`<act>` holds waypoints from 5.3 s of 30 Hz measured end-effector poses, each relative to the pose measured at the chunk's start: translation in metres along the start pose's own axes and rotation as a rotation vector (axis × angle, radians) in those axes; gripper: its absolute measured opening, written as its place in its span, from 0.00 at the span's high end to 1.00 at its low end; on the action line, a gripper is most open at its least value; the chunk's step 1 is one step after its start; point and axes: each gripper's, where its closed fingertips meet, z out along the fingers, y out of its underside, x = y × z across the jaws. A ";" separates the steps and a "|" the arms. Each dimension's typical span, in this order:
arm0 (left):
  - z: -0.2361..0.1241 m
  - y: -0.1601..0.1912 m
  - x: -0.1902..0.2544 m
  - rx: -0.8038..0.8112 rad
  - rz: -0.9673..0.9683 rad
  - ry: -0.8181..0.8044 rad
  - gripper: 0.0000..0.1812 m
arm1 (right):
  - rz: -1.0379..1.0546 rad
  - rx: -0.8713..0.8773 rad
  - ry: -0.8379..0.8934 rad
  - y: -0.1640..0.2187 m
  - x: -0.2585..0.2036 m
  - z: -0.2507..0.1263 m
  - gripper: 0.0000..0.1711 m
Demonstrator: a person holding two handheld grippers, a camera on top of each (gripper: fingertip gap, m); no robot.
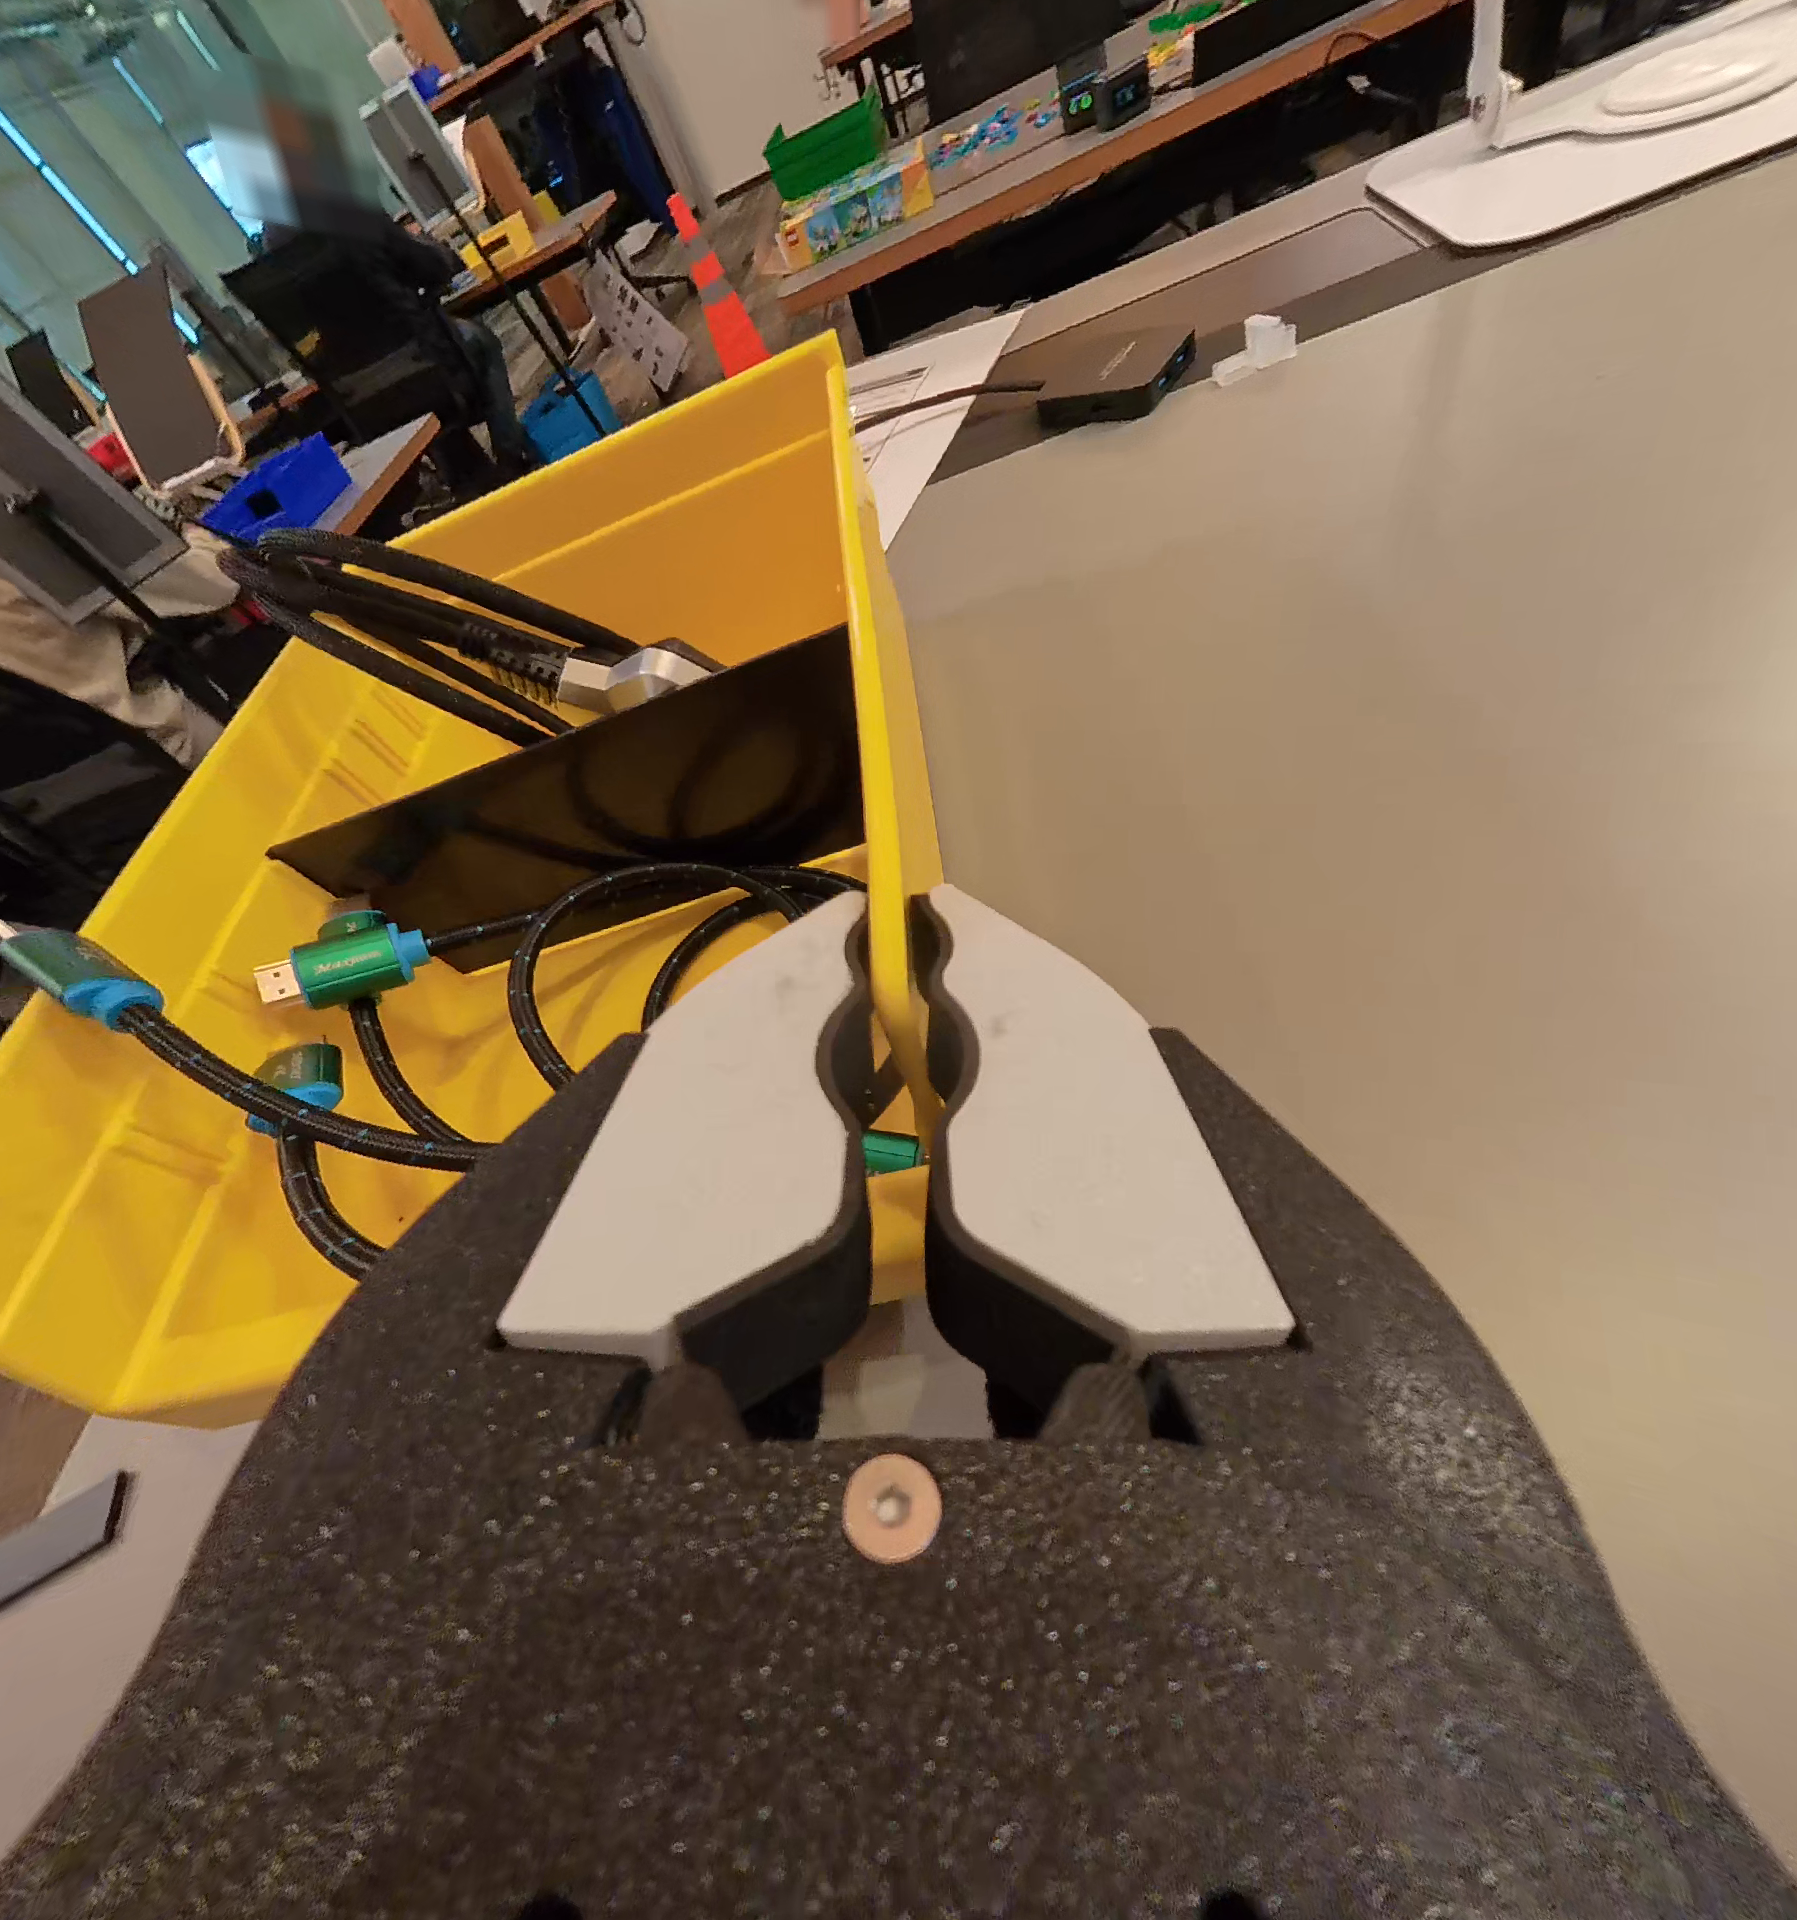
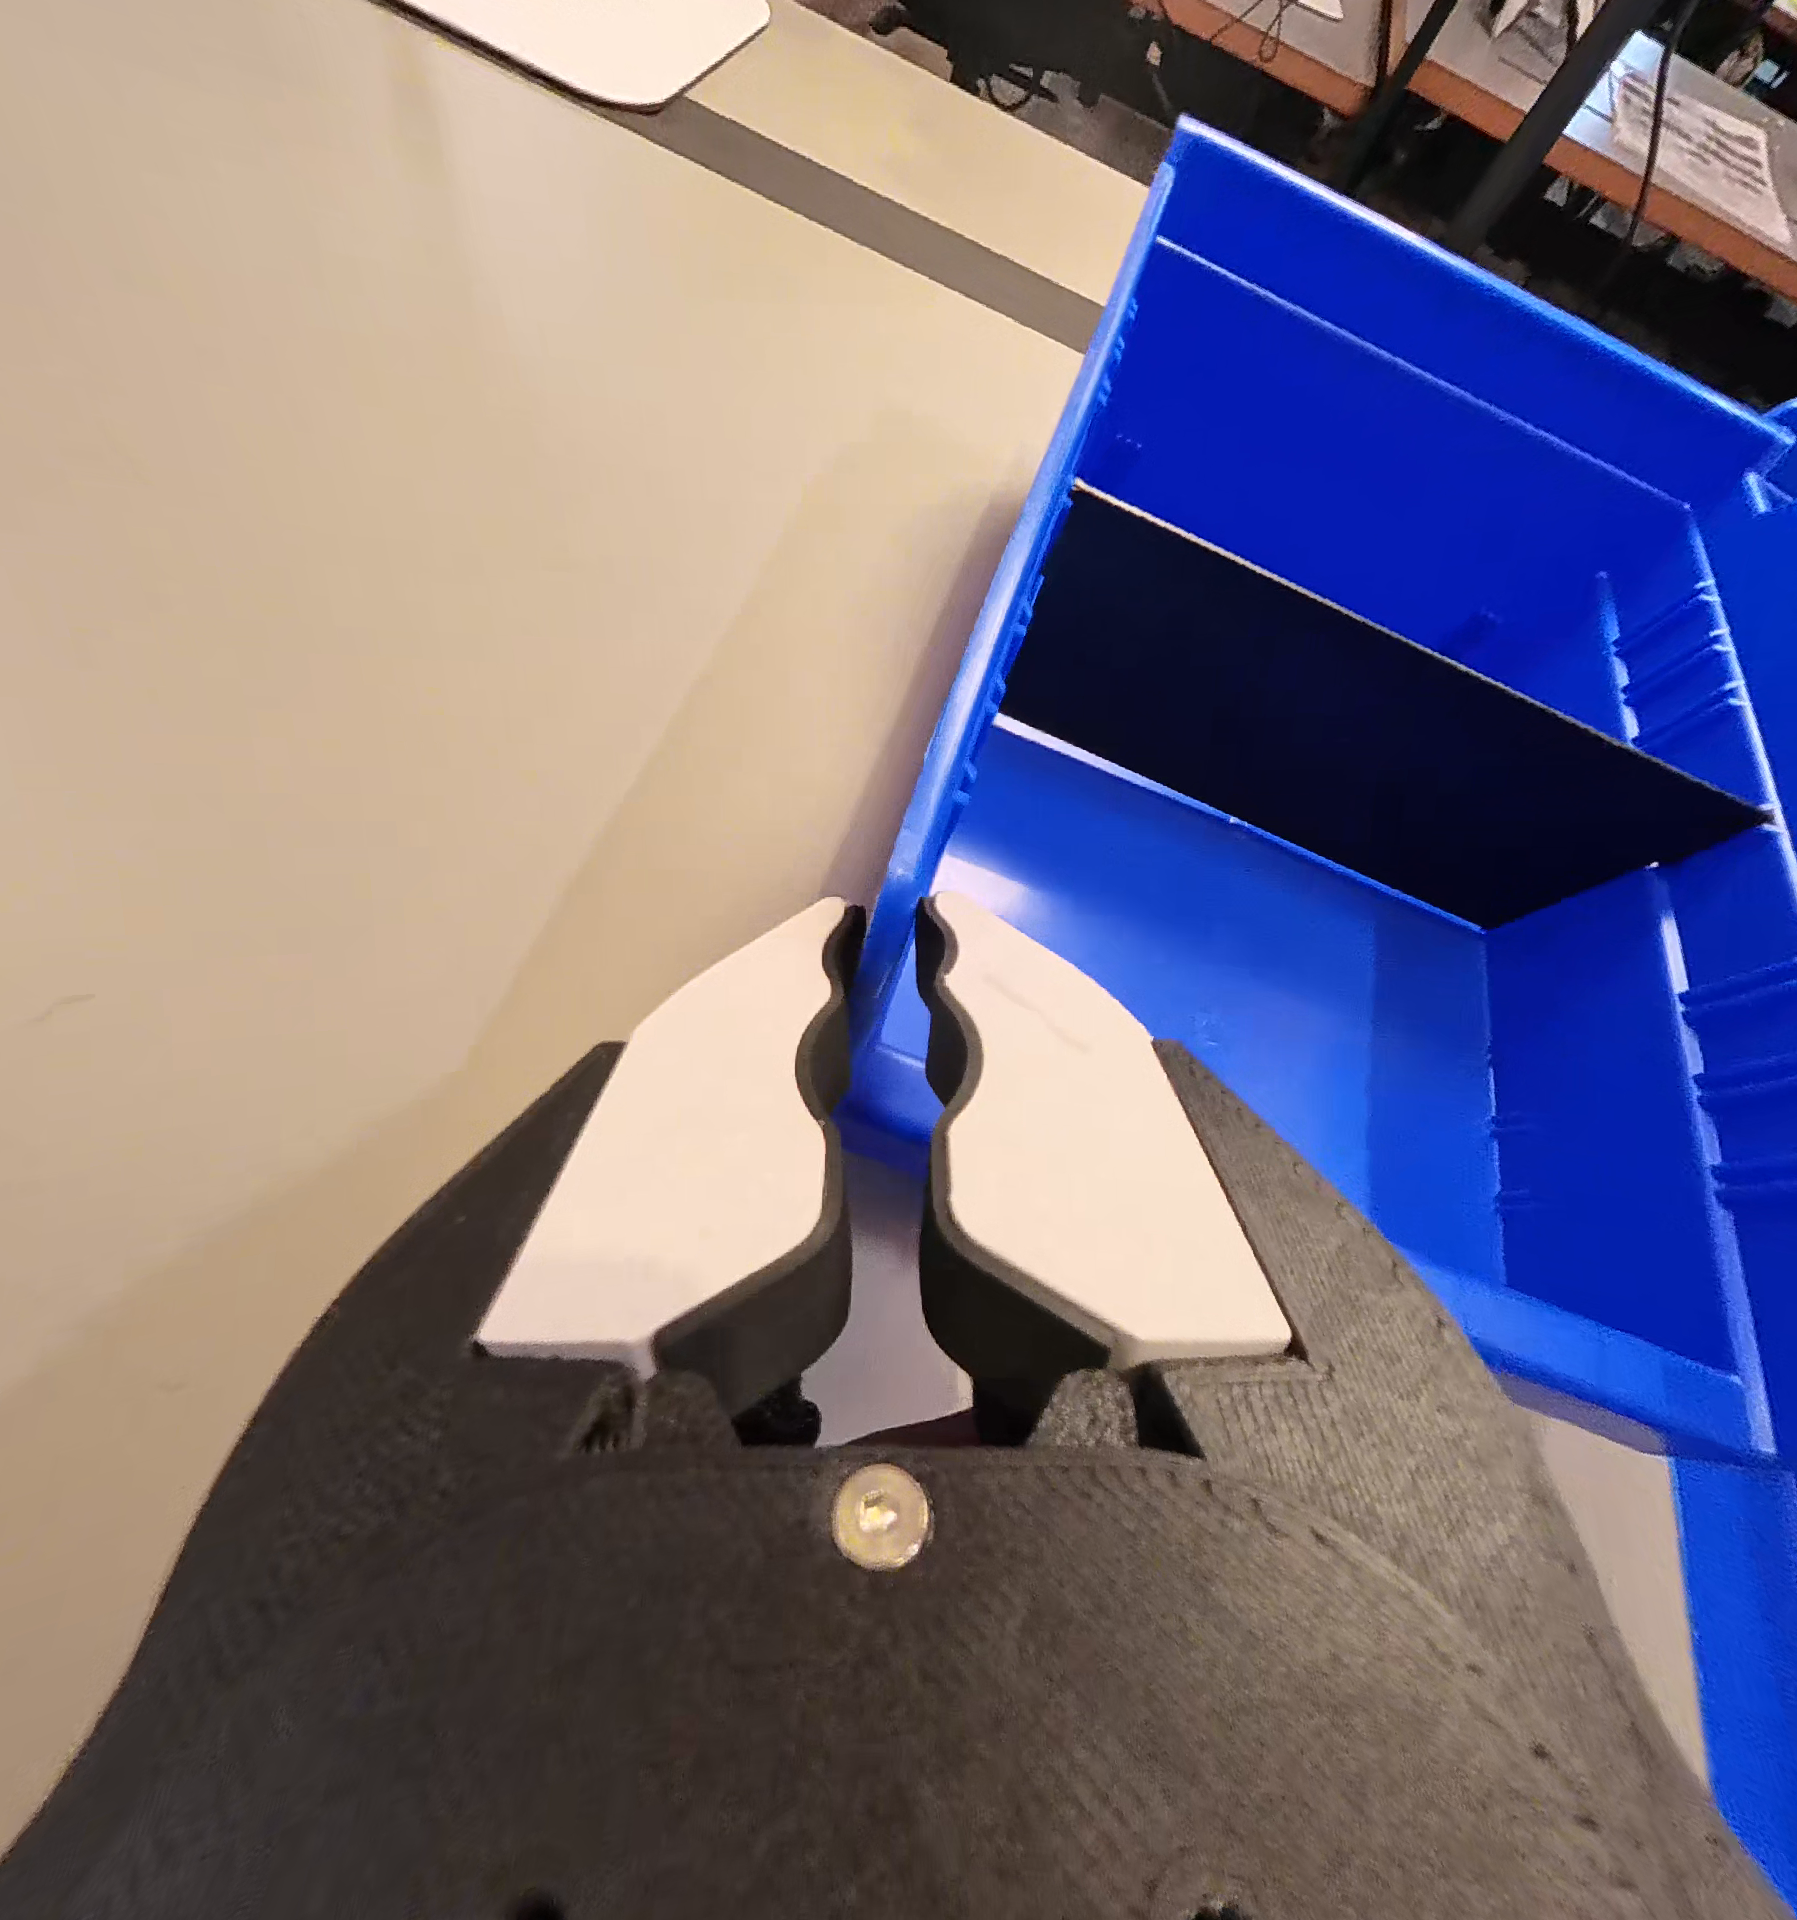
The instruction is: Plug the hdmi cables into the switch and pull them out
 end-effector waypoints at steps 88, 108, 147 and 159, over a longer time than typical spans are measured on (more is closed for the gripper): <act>0.035 -0.175 0.384 -0.228 -0.631 1.425 0.89 | -0.383 0.455 -0.644 -0.117 -0.205 0.050 0.84; 0.070 -0.145 0.307 -0.037 0.037 0.837 0.60 | -0.207 0.248 -0.554 -0.096 -0.168 0.091 0.85; 0.019 -0.018 -0.154 -0.360 -0.218 -0.165 0.94 | -0.259 0.208 -0.556 -0.083 -0.159 0.090 0.85; -0.013 -0.206 -0.061 0.003 0.003 0.153 0.97 | -0.271 0.208 -0.565 -0.082 -0.160 0.089 0.85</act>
